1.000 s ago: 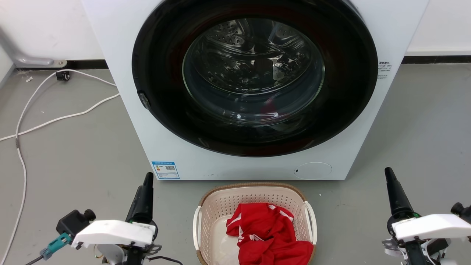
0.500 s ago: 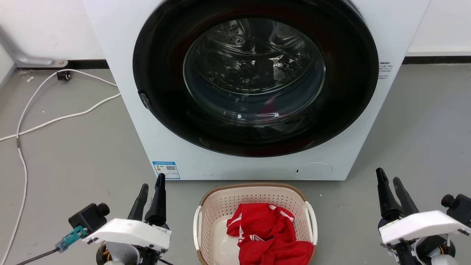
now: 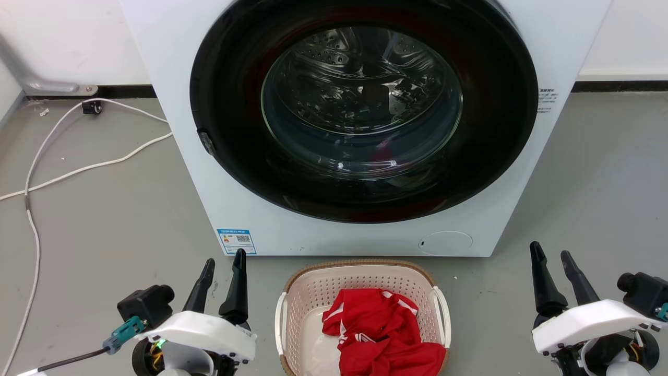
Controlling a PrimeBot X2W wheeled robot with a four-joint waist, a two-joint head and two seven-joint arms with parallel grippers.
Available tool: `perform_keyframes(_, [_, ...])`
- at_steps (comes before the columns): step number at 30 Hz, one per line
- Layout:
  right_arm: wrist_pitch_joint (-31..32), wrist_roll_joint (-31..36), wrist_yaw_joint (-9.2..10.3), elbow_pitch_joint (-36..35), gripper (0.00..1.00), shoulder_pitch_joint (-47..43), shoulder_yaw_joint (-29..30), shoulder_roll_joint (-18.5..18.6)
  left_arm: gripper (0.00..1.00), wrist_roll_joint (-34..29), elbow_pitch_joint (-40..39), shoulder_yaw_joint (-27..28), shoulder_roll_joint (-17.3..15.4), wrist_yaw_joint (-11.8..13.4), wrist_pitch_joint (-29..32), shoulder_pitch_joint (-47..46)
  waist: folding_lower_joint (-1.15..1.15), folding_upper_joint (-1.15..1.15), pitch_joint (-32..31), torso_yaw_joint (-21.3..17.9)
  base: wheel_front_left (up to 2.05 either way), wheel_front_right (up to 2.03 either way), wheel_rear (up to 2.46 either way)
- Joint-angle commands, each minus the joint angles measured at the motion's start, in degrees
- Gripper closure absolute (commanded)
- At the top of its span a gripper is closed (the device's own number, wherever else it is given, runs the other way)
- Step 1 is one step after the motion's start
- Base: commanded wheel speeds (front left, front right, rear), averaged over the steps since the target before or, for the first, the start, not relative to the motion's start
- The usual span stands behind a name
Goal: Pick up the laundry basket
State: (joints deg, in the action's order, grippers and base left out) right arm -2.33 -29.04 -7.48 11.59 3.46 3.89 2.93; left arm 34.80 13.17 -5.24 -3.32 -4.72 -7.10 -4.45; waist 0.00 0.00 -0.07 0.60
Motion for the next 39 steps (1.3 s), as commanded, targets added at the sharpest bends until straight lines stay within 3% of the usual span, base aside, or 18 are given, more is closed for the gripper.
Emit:
perform_keyframes(1, [-0.18,1.27,-0.01,-0.87,0.00,0.35,-0.06,0.03,0.00,-1.34,-0.51,-0.24,-0.42,0.23,-0.42,-1.37,0.00,0.00,0.00,0.01,0.00,0.00,0.00])
perform_keyframes(24, [0.60,14.51,-0.01,-2.23,0.00,-1.07,-0.66,0.00,0.00,-15.53,0.24,-3.63,-1.39,2.25,-3.77,-1.83,0.00,0.00,-0.16,0.27,0.00,0.00,0.00])
perform_keyframes(39, [0.36,20.89,-0.01,-2.74,0.00,-1.91,-0.87,-0.02,0.00,-21.31,1.47,-4.91,-1.23,1.98,-5.55,-2.01,0.00,0.00,-0.27,0.38,0.00,0.00,0.00])
